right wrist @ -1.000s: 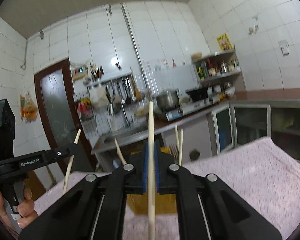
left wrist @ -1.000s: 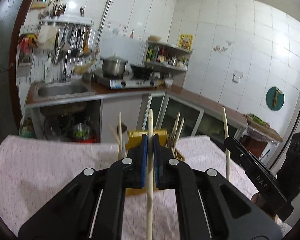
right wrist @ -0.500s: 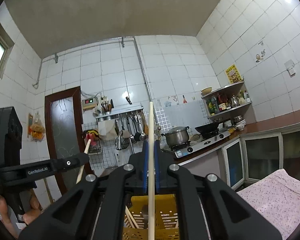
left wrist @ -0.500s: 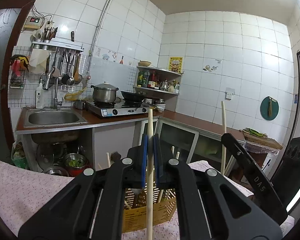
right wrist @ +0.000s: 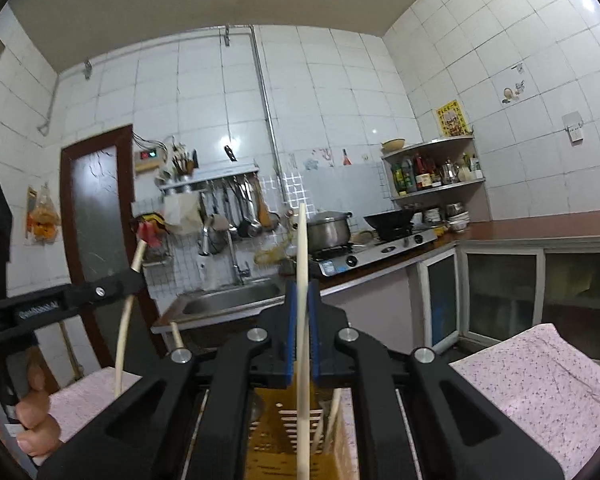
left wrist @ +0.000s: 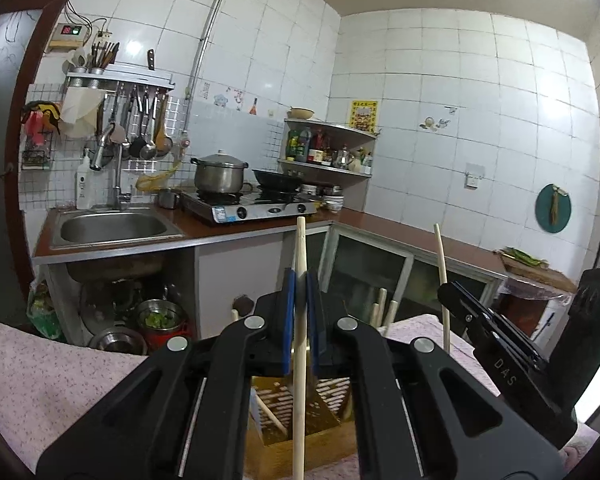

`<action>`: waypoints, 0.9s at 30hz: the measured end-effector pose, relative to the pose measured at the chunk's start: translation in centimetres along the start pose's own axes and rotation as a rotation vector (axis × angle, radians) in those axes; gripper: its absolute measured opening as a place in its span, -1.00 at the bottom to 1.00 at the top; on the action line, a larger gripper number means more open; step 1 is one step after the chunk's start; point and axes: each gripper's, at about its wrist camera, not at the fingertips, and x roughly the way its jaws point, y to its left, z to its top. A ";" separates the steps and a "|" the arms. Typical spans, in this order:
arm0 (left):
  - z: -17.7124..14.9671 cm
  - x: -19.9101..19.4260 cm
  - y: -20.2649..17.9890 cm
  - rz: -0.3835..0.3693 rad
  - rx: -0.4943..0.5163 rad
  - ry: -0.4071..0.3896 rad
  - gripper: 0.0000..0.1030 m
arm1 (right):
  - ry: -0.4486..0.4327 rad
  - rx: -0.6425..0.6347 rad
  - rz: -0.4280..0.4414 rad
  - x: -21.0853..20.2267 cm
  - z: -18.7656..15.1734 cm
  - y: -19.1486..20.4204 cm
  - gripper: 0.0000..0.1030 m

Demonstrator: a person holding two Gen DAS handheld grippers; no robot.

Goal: Organize utensils
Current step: 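Lower both chopsticks into the holder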

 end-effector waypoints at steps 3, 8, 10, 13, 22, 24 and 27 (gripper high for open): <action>0.6 0.9 0.5 -0.003 -0.022 0.008 -0.91 | 0.022 0.023 -0.002 1.2 0.0 -0.1 -0.88; 0.6 1.4 1.1 -0.011 -0.034 0.011 -0.91 | 0.033 -0.008 -0.004 1.9 0.2 0.2 -0.88; 0.8 1.4 1.1 -0.012 -0.026 0.018 -0.91 | 0.036 -0.020 0.002 2.1 0.7 0.5 -0.88; 1.7 0.9 1.1 -0.009 -0.015 0.003 -0.91 | 0.017 -0.044 0.006 1.9 2.2 1.0 -0.88; 5.5 -0.1 -0.6 -0.001 0.029 -0.111 -0.91 | -0.048 -0.074 -0.004 2.1 5.2 2.0 -0.88; 5.1 0.7 -0.7 0.016 0.034 -0.108 -0.91 | -0.039 -0.074 -0.006 2.5 4.6 1.9 -0.88; 3.1 2.2 -0.3 0.022 0.029 -0.070 -0.91 | -0.033 -0.070 -0.006 2.7 3.2 1.5 -0.88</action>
